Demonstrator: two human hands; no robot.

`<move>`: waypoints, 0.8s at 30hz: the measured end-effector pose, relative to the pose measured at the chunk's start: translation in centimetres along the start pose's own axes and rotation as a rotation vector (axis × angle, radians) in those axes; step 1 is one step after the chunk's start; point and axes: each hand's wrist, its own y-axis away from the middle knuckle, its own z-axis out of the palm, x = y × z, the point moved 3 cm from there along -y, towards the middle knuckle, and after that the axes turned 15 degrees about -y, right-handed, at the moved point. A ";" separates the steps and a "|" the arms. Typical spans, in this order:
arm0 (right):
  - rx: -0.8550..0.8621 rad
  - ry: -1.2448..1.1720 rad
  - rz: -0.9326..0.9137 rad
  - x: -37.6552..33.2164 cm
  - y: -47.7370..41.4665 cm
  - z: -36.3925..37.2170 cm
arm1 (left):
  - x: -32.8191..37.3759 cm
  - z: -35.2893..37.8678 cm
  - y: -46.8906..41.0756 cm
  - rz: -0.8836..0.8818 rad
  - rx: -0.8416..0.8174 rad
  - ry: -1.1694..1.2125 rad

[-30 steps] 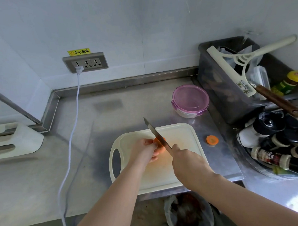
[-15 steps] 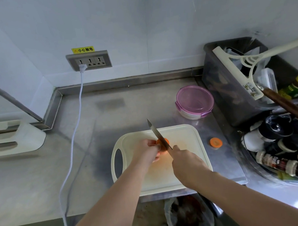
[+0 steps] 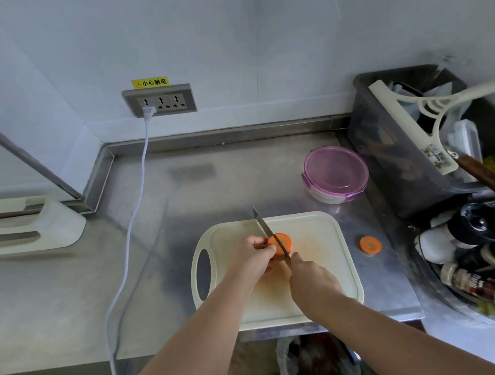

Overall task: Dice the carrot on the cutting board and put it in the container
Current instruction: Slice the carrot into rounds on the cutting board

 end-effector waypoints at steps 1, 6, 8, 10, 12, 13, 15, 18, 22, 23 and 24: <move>0.002 0.000 0.002 0.1 -0.1 0.2 | 0.0 0.0 0.0 -0.003 0.002 -0.005; 0.008 -0.016 0.010 0.6 -0.3 0.9 | 0.1 0.1 0.3 -0.006 0.013 -0.025; 0.010 -0.017 0.003 0.6 -0.2 0.8 | 0.1 0.1 0.5 -0.005 0.014 -0.044; 0.005 -0.017 -0.009 0.7 -0.1 0.6 | -0.1 0.2 0.8 0.033 0.004 -0.073; 0.003 -0.027 -0.018 0.7 0.1 0.3 | -0.6 0.3 1.1 0.128 0.003 -0.183; 0.001 -0.036 -0.021 0.8 0.1 0.2 | -0.8 0.5 1.3 0.197 0.008 -0.257; -0.013 -0.052 -0.028 0.8 0.4 0.3 | -1.3 1.0 1.9 0.316 0.043 -0.368; -0.019 -0.045 -0.030 1.0 0.5 0.3 | -1.7 1.5 1.8 0.397 0.127 -0.383; -0.006 -0.039 -0.033 1.1 0.7 0.4 | -1.9 1.2 2.0 0.432 0.133 -0.370; 0.000 -0.040 -0.043 1.0 0.9 0.5 | -2.0 1.0 2.1 0.439 0.139 -0.383; 0.008 -0.033 -0.059 0.8 1.1 0.6 | -2.2 0.7 2.2 0.443 0.151 -0.398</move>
